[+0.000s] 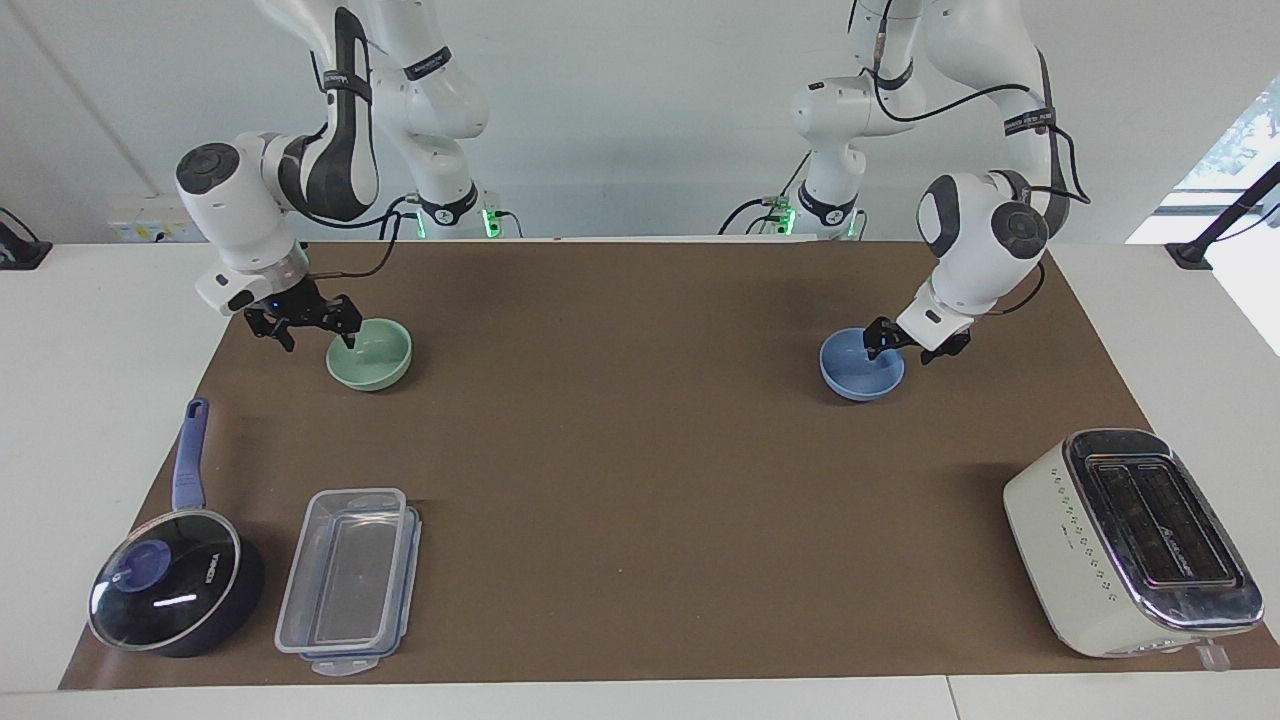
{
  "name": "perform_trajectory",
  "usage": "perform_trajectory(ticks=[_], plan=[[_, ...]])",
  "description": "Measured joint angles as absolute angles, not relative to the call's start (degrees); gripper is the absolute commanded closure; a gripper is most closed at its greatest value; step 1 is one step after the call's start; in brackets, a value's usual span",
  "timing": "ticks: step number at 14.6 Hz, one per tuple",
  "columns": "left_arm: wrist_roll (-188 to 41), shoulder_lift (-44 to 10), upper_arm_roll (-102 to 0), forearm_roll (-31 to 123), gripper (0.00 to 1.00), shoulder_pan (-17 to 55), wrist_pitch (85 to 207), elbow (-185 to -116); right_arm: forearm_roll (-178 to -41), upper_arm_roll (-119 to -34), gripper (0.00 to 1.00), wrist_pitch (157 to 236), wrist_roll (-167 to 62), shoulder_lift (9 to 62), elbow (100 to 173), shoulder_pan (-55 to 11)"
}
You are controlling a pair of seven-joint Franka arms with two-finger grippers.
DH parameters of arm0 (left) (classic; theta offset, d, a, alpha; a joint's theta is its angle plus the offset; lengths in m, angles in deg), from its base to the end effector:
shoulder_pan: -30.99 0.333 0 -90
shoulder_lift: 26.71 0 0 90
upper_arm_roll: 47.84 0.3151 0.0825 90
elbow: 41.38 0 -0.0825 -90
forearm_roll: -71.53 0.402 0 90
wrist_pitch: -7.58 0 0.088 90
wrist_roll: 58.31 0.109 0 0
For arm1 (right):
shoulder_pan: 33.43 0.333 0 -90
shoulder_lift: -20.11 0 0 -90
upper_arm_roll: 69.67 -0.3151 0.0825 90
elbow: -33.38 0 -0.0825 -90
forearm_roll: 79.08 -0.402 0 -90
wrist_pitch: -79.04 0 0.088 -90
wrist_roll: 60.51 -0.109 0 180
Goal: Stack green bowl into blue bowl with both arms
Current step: 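Grasp the blue bowl with the left gripper while the right gripper grasps the green bowl, then slide the blue bowl toward the center with the left gripper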
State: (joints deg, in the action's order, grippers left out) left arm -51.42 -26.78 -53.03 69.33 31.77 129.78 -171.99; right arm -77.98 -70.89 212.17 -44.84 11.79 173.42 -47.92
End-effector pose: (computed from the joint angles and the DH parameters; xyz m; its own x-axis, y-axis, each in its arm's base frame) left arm 0.5109 -0.0411 0.3290 0.9744 -0.1750 -0.1408 -0.1701 -0.9843 0.0463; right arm 0.4687 -0.1110 0.3440 0.9983 0.0548 0.0188 0.0544 -0.9982 0.0234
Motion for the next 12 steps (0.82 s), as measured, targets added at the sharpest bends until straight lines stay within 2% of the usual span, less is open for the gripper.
perform_trajectory(ticks=[2, 3, 4, 5, 6, 7, 10, 12], plan=[[-51.41, -26.84, -53.03, 69.33, 0.93, 31.75, 129.84, -172.49, -77.98, -70.9, 0.0, 215.84, -44.45, 12.48, 175.84, -48.61], [-51.41, -26.88, -53.03, 69.33, 1.0, 31.74, 129.87, -172.77, -77.98, -70.88, 0.0, 216.76, -44.29, 13.02, 176.44, -49.22], [-51.41, -26.95, -53.03, 69.33, 1.0, 31.71, 129.91, -173.08, -77.98, -70.86, 0.0, 217.13, -44.1, 13.51, 176.77, -49.76], [-51.41, -27.03, -53.03, 69.33, 1.0, 31.69, 129.97, -173.32, -77.98, -70.86, 0.14, 217.29, -44.03, 13.83, 176.96, -50.05], [-51.41, -27.11, -53.03, 69.34, 1.0, 31.68, 130.07, -173.51, -77.98, -70.86, 0.49, 217.31, -44.01, 13.94, 177.06, -50.16], [-51.41, -27.21, -53.03, 69.34, 1.0, 31.68, 130.18, -173.66, -77.98, -70.86, 0.99, 217.31, -44.01, 13.94, 177.13, -50.17], [-51.4, -27.4, -53.03, 69.35, 1.0, 31.68, 130.42, -173.4, -77.98, -70.9, 1.0, 217.31, -44.01, 13.94, 177.23, -50.17], [-51.66, -27.17, -53.04, 69.33, 1.0, 31.6, 128.48, -170.81, -77.98, -70.93, 1.0, 217.31, -44.01, 13.94, 177.23, -50.17]])
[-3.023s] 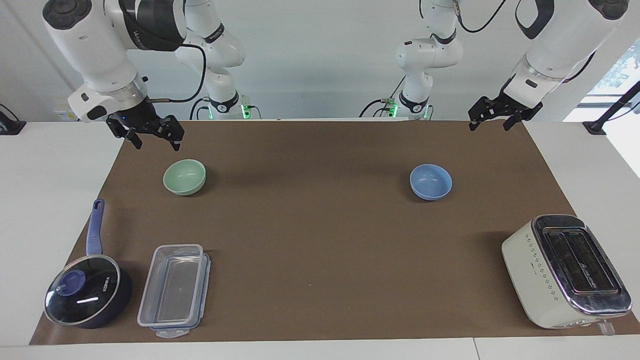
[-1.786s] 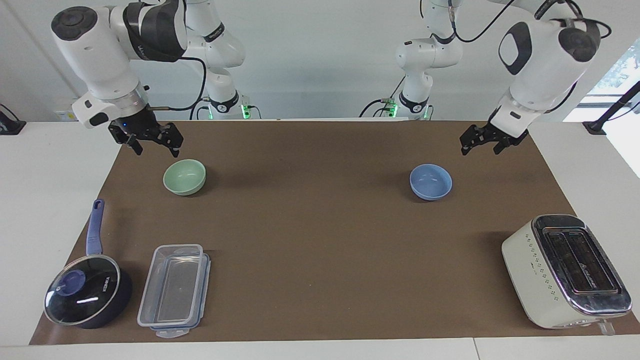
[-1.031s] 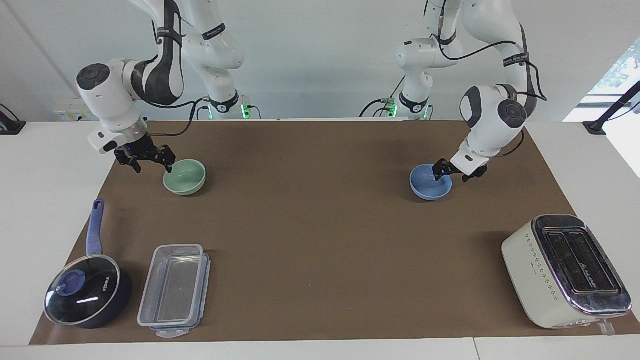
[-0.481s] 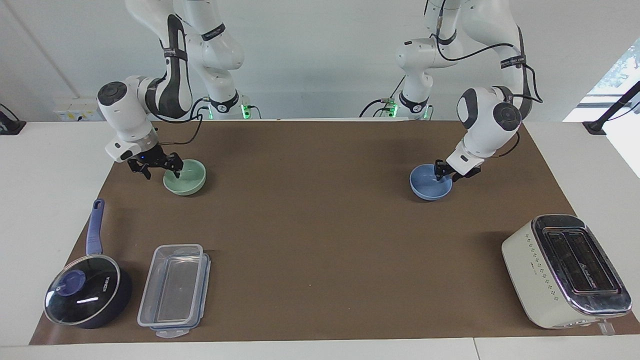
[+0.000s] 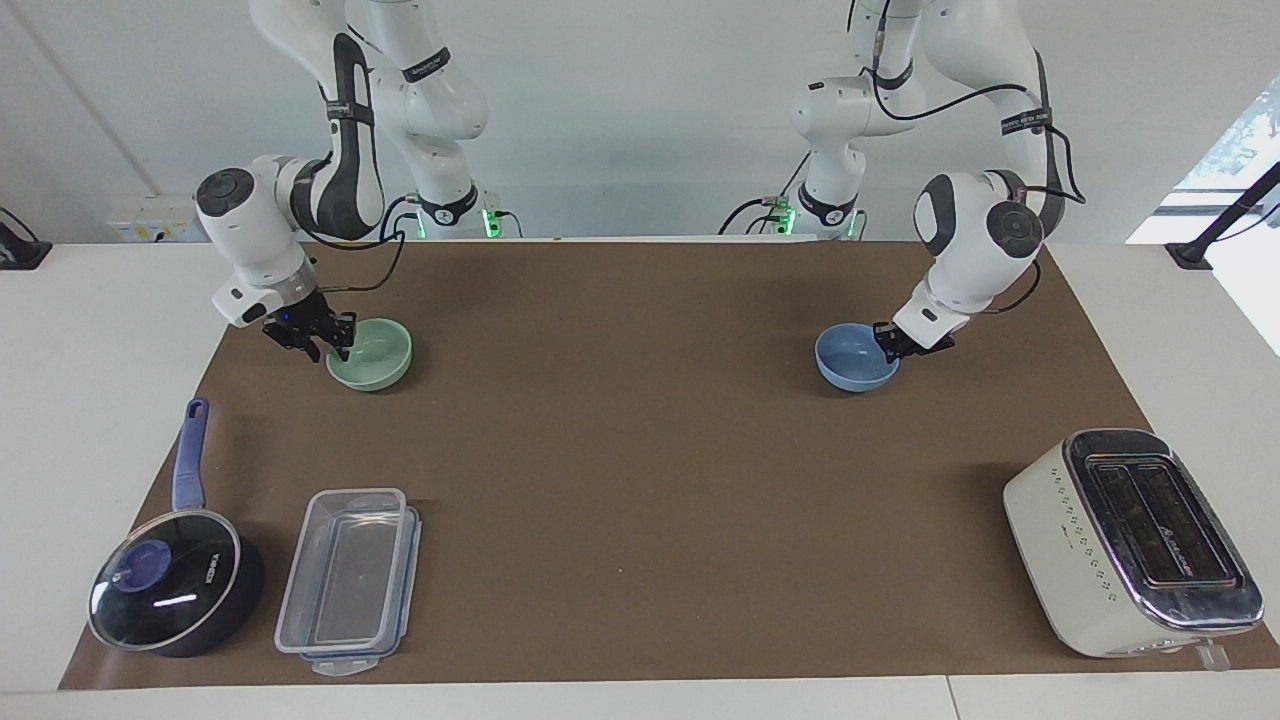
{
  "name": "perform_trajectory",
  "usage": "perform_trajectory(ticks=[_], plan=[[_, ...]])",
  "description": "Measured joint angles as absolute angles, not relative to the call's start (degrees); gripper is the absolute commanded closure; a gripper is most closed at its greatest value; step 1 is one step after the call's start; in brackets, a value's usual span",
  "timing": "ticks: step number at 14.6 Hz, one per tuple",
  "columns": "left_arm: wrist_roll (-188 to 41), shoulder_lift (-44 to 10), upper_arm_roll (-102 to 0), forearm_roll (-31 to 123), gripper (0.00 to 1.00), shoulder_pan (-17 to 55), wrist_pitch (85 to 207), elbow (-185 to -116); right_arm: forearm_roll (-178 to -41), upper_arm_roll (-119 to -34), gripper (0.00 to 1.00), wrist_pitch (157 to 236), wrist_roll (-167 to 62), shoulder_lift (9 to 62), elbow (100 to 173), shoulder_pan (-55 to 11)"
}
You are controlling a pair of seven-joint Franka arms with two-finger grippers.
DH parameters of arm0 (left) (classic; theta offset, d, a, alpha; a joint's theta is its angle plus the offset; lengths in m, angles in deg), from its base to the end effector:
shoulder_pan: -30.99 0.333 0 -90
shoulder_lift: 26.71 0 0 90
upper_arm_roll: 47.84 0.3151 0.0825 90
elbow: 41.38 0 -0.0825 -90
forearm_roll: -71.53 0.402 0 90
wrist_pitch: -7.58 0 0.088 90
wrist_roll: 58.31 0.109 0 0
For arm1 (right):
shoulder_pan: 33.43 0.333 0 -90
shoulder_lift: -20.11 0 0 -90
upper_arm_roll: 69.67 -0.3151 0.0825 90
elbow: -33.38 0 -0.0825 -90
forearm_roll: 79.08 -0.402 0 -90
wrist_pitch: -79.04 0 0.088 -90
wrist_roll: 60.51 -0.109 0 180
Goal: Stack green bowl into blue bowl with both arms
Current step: 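Slide the blue bowl toward the center with the left gripper, then lift the green bowl into the blue bowl while the left gripper withdraws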
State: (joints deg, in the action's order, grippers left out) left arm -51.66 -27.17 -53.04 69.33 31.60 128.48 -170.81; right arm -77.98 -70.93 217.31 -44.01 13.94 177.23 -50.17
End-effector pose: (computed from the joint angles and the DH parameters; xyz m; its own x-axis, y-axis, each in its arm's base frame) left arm 0.5144 -0.0432 0.3398 0.9751 -0.1746 -0.1364 -0.1700 -0.9844 0.0452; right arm 0.4518 -0.1254 0.3054 0.9995 0.0320 0.0054 0.0319 -0.9993 0.0175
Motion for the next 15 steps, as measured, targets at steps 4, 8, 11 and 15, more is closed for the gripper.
perform_trajectory(ticks=[4, 8, 11, 15], plan=[[-61.94, -22.92, -53.22, 65.85, 1.0, 25.64, 114.72, -153.44, -79.16, -71.13, 1.0, 215.99, -43.95, 13.26, 176.7, -50.11], [-80.43, -18.36, -53.78, 63.0, 1.0, 11.86, 114.28, -146.01, -79.95, -71.39, 1.0, 210.95, -44.25, 12.64, 173.11, -49.62], [-91.34, -15.27, -54.09, 62.72, 1.0, 0.88, 120.09, -146.79, -80.1, -71.55, 1.0, 204.92, -47.67, 12.4, 167.15, -46.7], [-92.76, -11.65, -54.09, 62.34, 1.0, -3.46, 125.5, -150.25, -80.15, -71.83, 1.0, 196.33, -58.21, 12.05, 159.0, -38.57]])
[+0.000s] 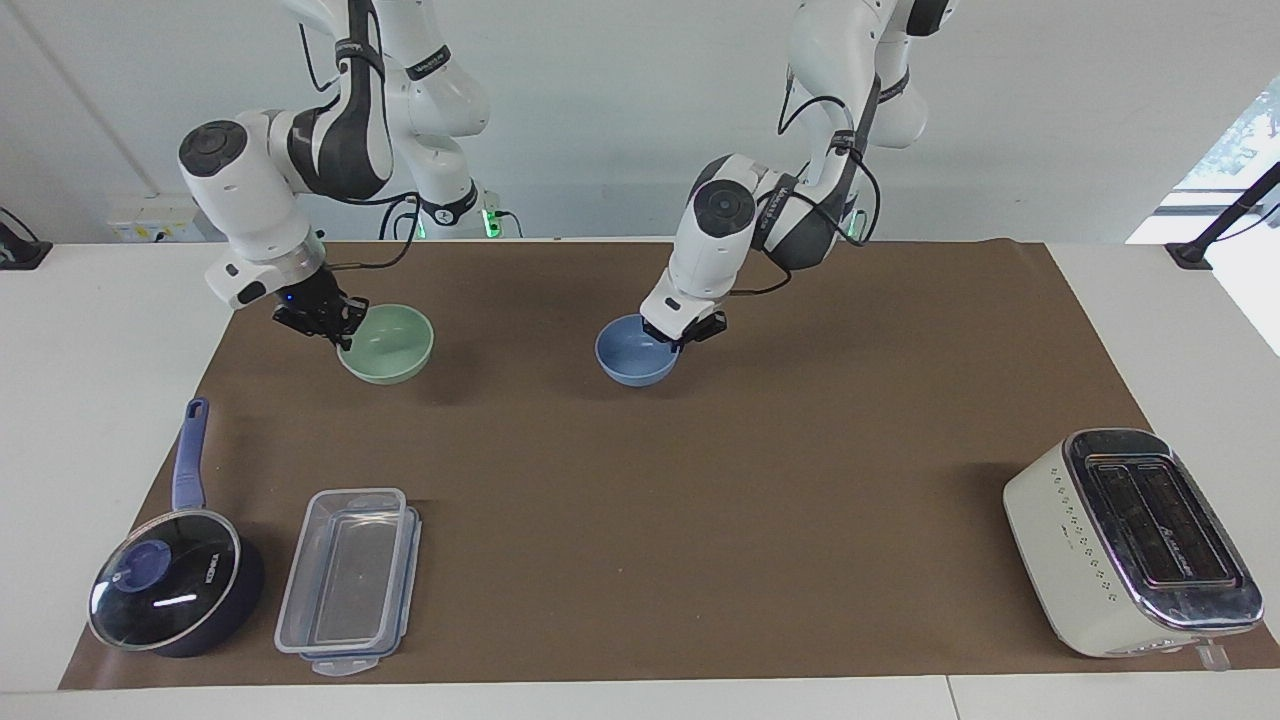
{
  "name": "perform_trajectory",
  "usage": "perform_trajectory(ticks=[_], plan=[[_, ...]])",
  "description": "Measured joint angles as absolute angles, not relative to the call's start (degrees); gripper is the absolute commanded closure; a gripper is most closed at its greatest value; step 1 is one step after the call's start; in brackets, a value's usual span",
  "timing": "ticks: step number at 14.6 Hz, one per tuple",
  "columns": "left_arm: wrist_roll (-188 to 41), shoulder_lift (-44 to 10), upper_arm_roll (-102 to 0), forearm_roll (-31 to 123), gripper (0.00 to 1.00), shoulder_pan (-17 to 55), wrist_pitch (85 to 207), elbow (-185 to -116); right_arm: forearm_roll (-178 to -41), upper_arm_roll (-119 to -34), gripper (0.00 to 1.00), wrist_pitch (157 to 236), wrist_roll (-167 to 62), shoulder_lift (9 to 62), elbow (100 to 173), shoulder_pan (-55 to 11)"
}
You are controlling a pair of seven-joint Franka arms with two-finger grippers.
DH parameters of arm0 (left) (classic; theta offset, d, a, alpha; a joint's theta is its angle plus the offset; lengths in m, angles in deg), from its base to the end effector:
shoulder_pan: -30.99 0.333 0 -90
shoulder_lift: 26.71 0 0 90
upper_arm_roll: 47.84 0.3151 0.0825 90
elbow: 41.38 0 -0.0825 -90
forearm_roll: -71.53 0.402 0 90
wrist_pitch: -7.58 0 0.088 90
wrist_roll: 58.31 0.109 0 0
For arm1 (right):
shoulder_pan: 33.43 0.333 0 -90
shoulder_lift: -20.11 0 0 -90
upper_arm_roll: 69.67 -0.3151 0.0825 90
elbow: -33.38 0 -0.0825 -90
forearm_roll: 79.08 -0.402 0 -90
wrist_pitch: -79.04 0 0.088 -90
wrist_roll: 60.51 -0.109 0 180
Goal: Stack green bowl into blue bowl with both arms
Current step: 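Lift the green bowl into the blue bowl while the left gripper withdraws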
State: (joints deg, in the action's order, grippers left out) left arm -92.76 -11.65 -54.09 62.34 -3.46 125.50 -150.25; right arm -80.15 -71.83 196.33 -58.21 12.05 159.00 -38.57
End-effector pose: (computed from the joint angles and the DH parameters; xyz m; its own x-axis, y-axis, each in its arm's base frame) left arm 0.4642 -0.4075 0.3440 0.9829 -0.0302 -0.1817 -0.0177 -0.9974 0.0700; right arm 0.5189 -0.0256 0.4342 0.9998 -0.0208 -0.0044 -0.0209 -0.9997 -0.0115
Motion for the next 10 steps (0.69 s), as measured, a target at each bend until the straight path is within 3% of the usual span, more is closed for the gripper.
perform_trajectory(ticks=[3, 4, 5, 10], plan=[[-92.64, -10.47, -53.74, 60.95, 1.0, -3.22, 126.62, -151.12, -80.6, -72.16, 1.0, 194.73, -66.06, 12.06, 155.55, -30.3], [-92.63, -10.31, -53.67, 60.88, 0.67, -3.18, 126.66, -151.14, -82.24, -72.22, 1.0, 194.85, -67.86, 12.1, 155.29, -27.83], [-92.63, -10.24, -53.63, 60.82, 0.01, -3.17, 126.68, -151.14, -84.18, -72.26, 1.0, 195.3, -69.2, 12.18, 155.22, -25.75], [-92.62, -10.41, -53.47, 60.71, 0.0, -2.42, 126.62, -151.01, -86.13, -72.31, 1.0, 202.43, -74.03, 15.15, 155.22, -16.67]])
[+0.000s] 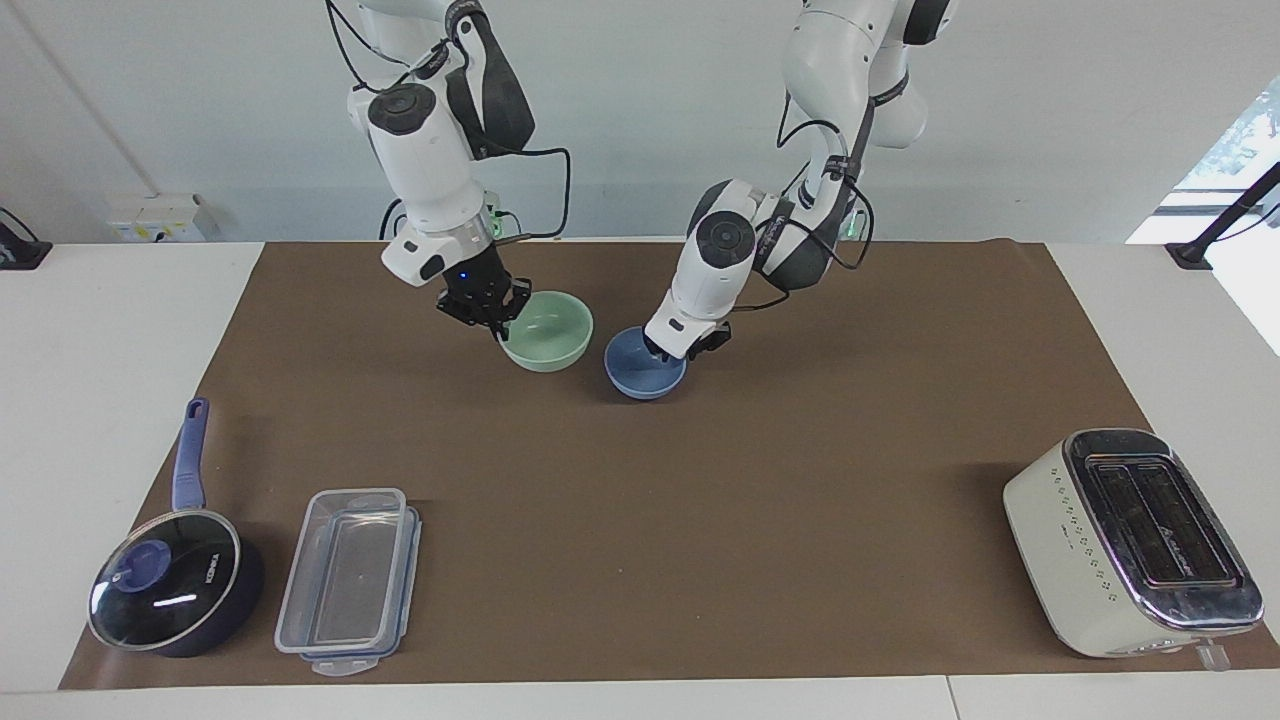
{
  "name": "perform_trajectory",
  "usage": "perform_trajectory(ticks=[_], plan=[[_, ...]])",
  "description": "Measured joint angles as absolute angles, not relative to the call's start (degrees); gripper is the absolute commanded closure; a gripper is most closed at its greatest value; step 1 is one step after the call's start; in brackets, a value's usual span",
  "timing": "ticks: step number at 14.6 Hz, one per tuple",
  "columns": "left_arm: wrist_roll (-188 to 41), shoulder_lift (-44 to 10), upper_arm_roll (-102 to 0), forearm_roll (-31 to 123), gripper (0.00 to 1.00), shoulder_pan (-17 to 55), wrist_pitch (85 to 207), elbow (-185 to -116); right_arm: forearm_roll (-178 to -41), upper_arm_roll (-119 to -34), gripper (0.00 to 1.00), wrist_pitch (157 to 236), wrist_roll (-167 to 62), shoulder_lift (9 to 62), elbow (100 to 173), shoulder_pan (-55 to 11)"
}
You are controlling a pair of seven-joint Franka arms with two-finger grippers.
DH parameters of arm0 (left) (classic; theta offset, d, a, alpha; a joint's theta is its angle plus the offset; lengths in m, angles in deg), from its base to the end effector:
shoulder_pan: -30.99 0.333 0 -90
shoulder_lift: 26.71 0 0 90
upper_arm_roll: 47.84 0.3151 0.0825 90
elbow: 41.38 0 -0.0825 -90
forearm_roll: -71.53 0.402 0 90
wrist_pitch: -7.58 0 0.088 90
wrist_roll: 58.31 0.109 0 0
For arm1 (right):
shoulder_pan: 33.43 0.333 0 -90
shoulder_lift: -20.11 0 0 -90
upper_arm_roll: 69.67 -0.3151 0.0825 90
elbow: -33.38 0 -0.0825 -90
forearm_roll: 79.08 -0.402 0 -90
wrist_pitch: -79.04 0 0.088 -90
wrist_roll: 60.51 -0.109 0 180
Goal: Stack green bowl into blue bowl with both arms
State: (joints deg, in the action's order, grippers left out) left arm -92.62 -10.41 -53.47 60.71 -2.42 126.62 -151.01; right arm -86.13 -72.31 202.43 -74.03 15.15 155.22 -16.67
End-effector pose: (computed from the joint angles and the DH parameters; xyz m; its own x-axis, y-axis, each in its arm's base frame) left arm 0.4740 -0.3942 0.3263 0.9783 0.0132 -0.2068 0.0294 -0.9967 0.0757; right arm 0.5176 0.1882 0.4478 0.9960 0.0353 0.0821 0.0457 -0.9907 -0.1283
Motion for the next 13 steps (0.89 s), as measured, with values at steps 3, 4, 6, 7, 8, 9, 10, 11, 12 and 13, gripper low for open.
perform_trajectory(ticks=[3, 4, 6, 7, 8, 9, 10, 11, 12, 13], plan=[[-90.47, -12.95, -53.11, 60.7, 0.0, 2.84, 123.08, -149.23, -86.16, -72.27, 1.0, 204.66, -74.42, 17.62, 155.22, -13.53], [-88.54, -14.14, -52.91, 60.7, 0.0, 5.62, 120.51, -148.09, -86.2, -72.26, 1.0, 205.82, -74.46, 18.43, 155.24, -12.54], [-83.23, -16.26, -52.45, 60.91, 0.0, 12.09, 115.09, -145.24, -86.26, -72.25, 1.0, 208.43, -74.81, 20.22, 155.27, -10.32], [-79.91, -16.96, -52.26, 61.7, 0.0, 15.32, 112.5, -143.54, -86.26, -72.25, 1.0, 209.78, -75.25, 21.13, 155.27, -9.21], [-76.53, -17.37, -52.16, 63.55, 0.0, 18.06, 110.37, -141.99, -86.26, -72.25, 1.0, 211.09, -75.67, 22.0, 155.27, -8.15], [-73.34, -17.54, -52.09, 65.62, 0.0, 20.22, 108.77, -140.78, -86.27, -72.26, 1.0, 212.17, -75.84, 22.7, 155.27, -7.27], [-70.05, -17.62, -52.07, 67.32, 0.0, 21.97, 107.67, -139.96, -86.28, -72.26, 1.0, 212.71, -75.91, 23.11, 155.27, -6.73], [-66.89, -17.76, -52.04, 68.63, 0.0, 23.42, 106.74, -139.34, -86.45, -72.26, 1.0, 212.8, -75.94, 23.26, 155.27, -6.56], [-64.14, -18.09, -52.02, 69.48, 0.0, 24.87, 105.67, -138.82, -87.02, -72.25, 1.0, 212.8, -75.94, 23.3, 155.28, -6.54], [-61.99, -18.78, -52.02, 69.93, 0.0, 26.25, 104.41, -138.36, -87.57, -72.24, 1.0, 212.8, -75.94, 23.34, 155.32, -6.51]])
